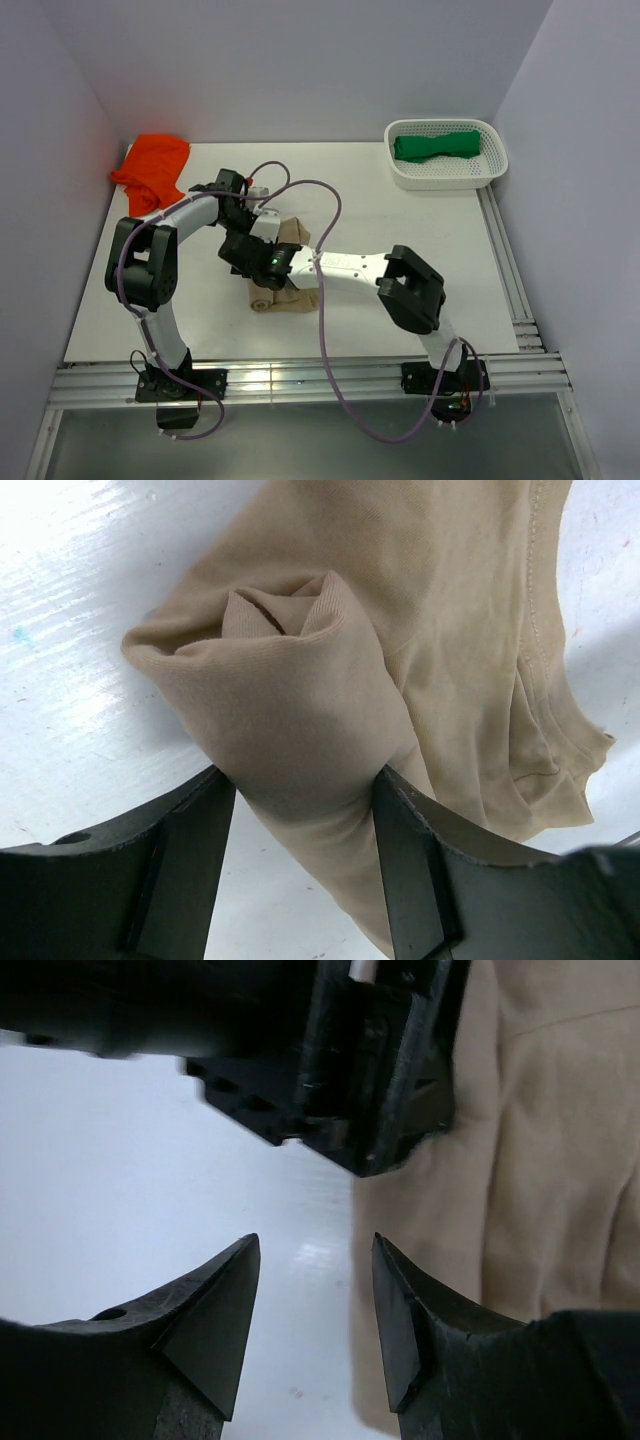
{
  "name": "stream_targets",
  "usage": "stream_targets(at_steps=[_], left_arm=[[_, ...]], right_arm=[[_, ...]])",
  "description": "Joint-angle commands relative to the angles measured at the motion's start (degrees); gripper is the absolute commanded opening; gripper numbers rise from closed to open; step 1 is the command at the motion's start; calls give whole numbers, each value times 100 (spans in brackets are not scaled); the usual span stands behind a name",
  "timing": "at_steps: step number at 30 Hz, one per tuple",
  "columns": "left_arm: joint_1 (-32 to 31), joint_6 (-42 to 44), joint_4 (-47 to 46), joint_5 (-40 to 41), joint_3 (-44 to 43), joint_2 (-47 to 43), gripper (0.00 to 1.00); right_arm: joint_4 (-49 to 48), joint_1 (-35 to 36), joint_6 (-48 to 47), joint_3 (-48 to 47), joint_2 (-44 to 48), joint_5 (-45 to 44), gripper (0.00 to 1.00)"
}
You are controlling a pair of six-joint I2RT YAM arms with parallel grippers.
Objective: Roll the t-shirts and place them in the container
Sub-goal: Roll the tshirt
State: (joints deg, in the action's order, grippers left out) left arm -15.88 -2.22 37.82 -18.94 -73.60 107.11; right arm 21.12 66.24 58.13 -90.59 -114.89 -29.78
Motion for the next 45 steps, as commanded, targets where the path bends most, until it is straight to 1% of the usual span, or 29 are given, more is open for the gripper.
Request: stream_targets(at_steps=[1, 2, 5, 11, 18, 21, 22, 23, 24, 25, 26, 27, 28, 29, 30, 31, 33, 34, 35, 36, 37, 38, 39, 40, 42, 43, 45], left_arm=[[-29, 81, -196, 356, -207, 47, 61], [-29, 90, -179, 356, -207, 38, 61], [-29, 108, -179, 365, -216, 3, 63], [-29, 151, -179, 373, -233, -6, 63], [-29, 160, -91, 277, -391, -15, 67], [-21, 160, 41, 180, -593, -23, 67], [-20, 160, 119, 145, -716, -15, 68], [-12, 352, 155, 93, -778, -15, 68], [6, 354, 207, 57, -848, -23, 68], [23, 354, 295, 31, -988, -23, 68], [32, 362, 339, -91, -1050, -32, 68], [84, 380, 401, -153, -1120, -41, 68], [102, 406, 453, -206, -1243, -41, 68], [137, 441, 550, -285, -1296, -58, 68], [207, 450, 585, -416, -1340, -111, 68], [243, 503, 621, -487, -1428, -137, 68], [331, 564, 752, -680, -1499, -243, 69], [357, 626, 805, -733, -1525, -278, 69], [375, 661, 840, -769, -1525, -357, 69], [392, 705, 902, -891, -1517, -384, 69], [401, 757, 902, -927, -1447, -427, 69], [410, 775, 911, -962, -1394, -471, 69], [419, 802, 876, -997, -1333, -541, 69], [410, 828, 841, -1059, -1175, -577, 70], [410, 837, 683, -1120, -921, -621, 70], [410, 828, 622, -1129, -849, -612, 70], [401, 811, 499, -1156, -639, -542, 70]], right_arm=[[962, 47, -162, -459, -454, -397, 56], [1242, 65, -92, -634, -603, -528, 56], [1621, 144, 5, -855, -780, -687, 56], [2132, 319, 85, -1172, -1140, -740, 59], [2133, 372, 102, -1128, -1334, -511, 61], [2089, 381, 102, -1102, -1404, -415, 61], [2071, 372, 93, -1075, -1404, -380, 60], [1993, 364, 93, -1032, -1378, -353, 59], [1922, 355, 93, -979, -1343, -336, 53], [1826, 355, 67, -813, -1282, -318, 51], [1590, 337, 41, -716, -1116, -240, 45], [1422, 320, 15, -593, -1019, -169, 43], [1221, 294, -29, -270, -922, -81, 42], [749, 258, -47, -66, -782, 198, 39], [448, 162, -56, 162, -519, 375, 39], [-260, 92, -47, 677, -360, 611, 39], [-1071, -40, 14, 1277, 88, 1244, 39], [-1476, -180, 101, 1846, 229, 1447, 40], [-2315, -242, 154, 2121, 343, 1631, 40], [-2697, -312, 233, 2385, 545, 1999, 40], [-3058, -452, 391, 2858, 625, 2150, 40], [-3775, -515, 488, 3080, 687, 2326, 40], [-4113, -576, 576, 3273, 731, 2484, 40], [-4717, -699, 777, 3615, 749, 2773, 40], [-5195, -814, 1023, 3968, 723, 3099, 40], [-5632, -849, 1095, 4065, 670, 3179, 40], [-6126, -937, 1270, 4355, 574, 3329, 40]])
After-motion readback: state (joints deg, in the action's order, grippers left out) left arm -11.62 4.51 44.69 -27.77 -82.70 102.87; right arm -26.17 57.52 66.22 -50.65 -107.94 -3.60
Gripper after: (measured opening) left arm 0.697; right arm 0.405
